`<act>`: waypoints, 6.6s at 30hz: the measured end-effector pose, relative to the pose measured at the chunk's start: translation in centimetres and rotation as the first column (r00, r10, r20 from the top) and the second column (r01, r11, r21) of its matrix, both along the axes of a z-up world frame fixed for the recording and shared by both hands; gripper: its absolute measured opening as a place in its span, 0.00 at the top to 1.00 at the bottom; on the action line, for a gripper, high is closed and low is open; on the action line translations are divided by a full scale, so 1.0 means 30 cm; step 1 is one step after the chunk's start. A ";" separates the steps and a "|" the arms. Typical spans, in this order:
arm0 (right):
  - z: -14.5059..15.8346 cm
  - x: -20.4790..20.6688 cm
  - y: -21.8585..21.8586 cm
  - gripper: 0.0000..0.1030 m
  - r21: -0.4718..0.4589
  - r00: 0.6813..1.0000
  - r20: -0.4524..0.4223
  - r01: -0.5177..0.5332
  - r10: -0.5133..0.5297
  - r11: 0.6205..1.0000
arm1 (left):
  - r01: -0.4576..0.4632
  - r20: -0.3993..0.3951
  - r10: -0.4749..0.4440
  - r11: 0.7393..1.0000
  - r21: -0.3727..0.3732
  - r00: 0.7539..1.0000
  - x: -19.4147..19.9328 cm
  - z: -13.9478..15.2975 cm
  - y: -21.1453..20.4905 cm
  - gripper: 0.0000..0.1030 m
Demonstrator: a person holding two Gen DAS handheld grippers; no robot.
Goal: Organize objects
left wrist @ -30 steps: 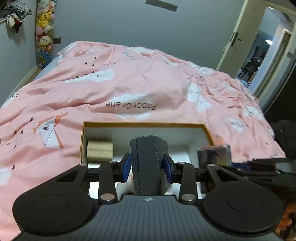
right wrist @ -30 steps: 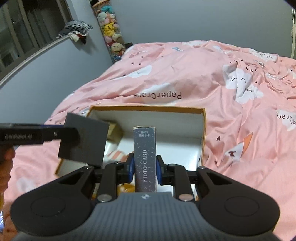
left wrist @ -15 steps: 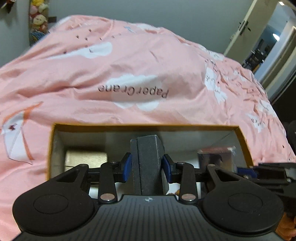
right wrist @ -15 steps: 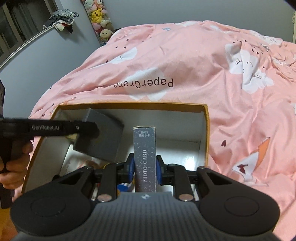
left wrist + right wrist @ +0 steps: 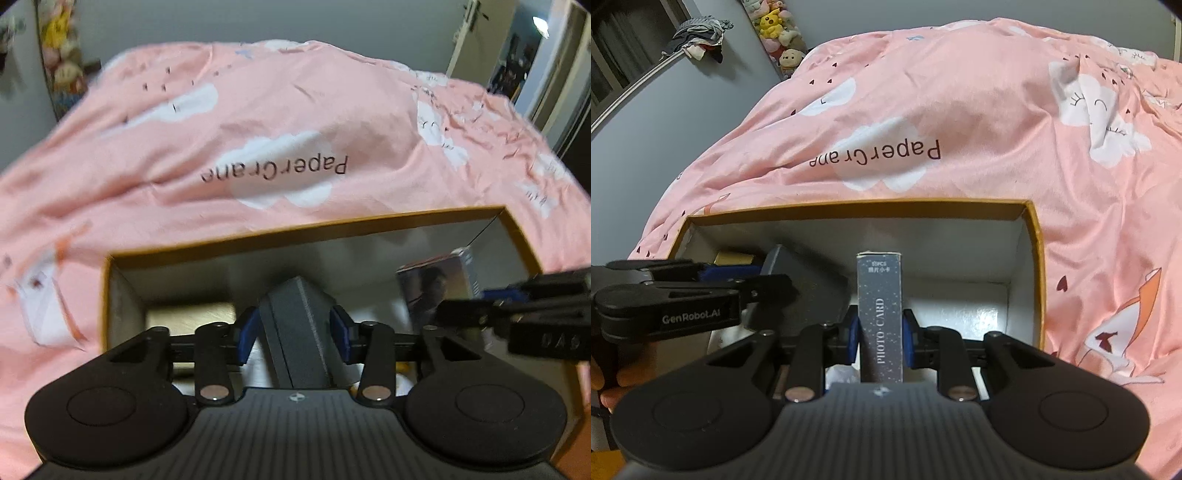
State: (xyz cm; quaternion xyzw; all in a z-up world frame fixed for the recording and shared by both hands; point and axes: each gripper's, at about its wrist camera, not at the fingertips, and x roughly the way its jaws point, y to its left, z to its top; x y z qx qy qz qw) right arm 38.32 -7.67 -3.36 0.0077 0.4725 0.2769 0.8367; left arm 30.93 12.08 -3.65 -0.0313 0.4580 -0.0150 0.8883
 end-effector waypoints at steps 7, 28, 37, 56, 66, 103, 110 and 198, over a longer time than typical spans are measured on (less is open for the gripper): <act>0.005 0.009 0.002 0.77 0.015 1.000 -0.004 0.014 -0.014 1.000 | 0.012 -0.017 -0.010 0.996 0.087 1.000 -0.039 0.035 -0.011 0.55; -0.160 0.097 0.047 0.77 0.204 0.962 -0.233 0.190 -0.141 0.960 | 0.054 -0.072 -0.061 0.994 -0.098 0.996 -0.059 -0.025 -0.041 0.65; -0.133 0.093 0.069 0.62 0.105 0.981 -0.177 0.102 -0.083 0.989 | 0.037 -0.059 -0.041 0.997 -0.075 0.997 -0.063 -0.020 -0.020 0.66; -0.107 0.067 0.064 0.71 -0.055 0.994 -0.107 0.029 -0.034 0.998 | 0.065 -0.104 -0.088 0.977 -0.204 0.991 -0.013 -0.088 -0.086 0.73; -0.120 0.068 0.071 0.78 -0.109 0.994 -0.106 -0.002 -0.010 0.994 | 0.087 -0.153 -0.119 0.976 -0.202 0.981 -0.020 -0.125 -0.113 0.83; -0.162 0.057 0.084 0.76 0.009 0.976 -0.218 0.007 -0.005 1.000 | 0.119 -0.151 -0.152 0.970 -0.212 0.977 -0.022 -0.123 -0.105 0.83; -0.056 -0.021 0.039 0.76 0.002 0.995 -0.096 -0.011 0.012 1.000 | 0.101 -0.101 -0.122 0.977 -0.190 0.987 -0.074 -0.058 -0.096 0.75; -0.013 -0.976 -0.356 0.75 0.085 0.999 -0.039 -0.007 0.011 0.996 | -0.058 -0.197 -0.015 0.933 -0.356 0.980 -0.776 -0.035 -0.300 0.94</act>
